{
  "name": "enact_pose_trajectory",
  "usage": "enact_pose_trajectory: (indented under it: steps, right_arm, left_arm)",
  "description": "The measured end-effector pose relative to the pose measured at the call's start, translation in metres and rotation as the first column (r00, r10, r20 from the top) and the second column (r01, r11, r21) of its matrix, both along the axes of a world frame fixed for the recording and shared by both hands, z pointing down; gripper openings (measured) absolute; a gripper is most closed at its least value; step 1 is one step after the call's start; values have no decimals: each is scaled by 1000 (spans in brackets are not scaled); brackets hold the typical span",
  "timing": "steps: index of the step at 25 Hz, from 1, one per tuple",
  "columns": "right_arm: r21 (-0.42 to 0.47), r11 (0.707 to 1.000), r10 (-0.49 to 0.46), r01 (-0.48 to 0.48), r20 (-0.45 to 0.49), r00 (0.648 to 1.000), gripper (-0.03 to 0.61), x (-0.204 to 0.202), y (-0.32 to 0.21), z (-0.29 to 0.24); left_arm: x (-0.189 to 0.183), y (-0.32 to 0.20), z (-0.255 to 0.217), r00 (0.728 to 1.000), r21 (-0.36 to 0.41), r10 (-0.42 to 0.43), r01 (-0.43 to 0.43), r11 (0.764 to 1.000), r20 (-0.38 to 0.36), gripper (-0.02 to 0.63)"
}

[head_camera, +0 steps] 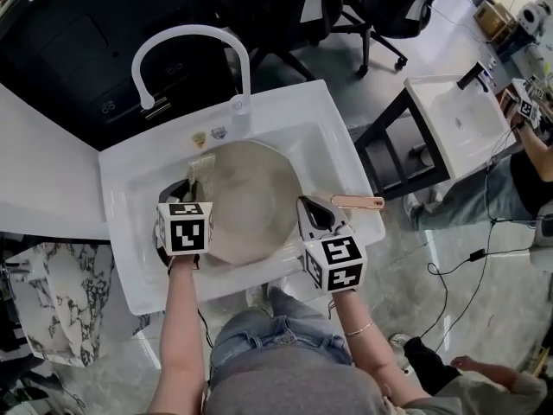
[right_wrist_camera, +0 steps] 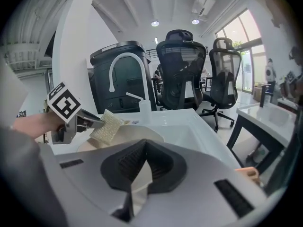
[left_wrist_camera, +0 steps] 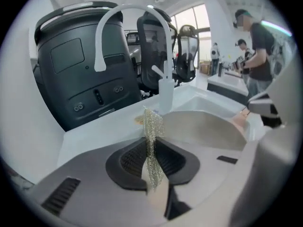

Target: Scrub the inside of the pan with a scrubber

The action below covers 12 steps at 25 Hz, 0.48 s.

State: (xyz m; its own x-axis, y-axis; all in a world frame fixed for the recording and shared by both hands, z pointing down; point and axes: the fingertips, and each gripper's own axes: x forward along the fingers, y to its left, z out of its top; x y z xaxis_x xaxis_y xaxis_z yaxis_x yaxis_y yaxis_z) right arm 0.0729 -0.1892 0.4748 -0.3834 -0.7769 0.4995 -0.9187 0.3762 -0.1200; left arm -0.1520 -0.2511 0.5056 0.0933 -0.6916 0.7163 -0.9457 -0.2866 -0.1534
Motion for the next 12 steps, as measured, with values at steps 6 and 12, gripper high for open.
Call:
enact_pose_trajectory:
  steps: [6, 12]
  right_arm:
    - [12, 997, 70, -70, -8, 998, 11, 16, 20, -5]
    - [14, 993, 116, -116, -18, 993, 10, 25, 36, -8]
  left_arm:
    - [52, 13, -9, 973, -27, 81, -88, 996, -217, 64]
    - [111, 39, 8, 918, -104, 170, -220, 970, -359, 64]
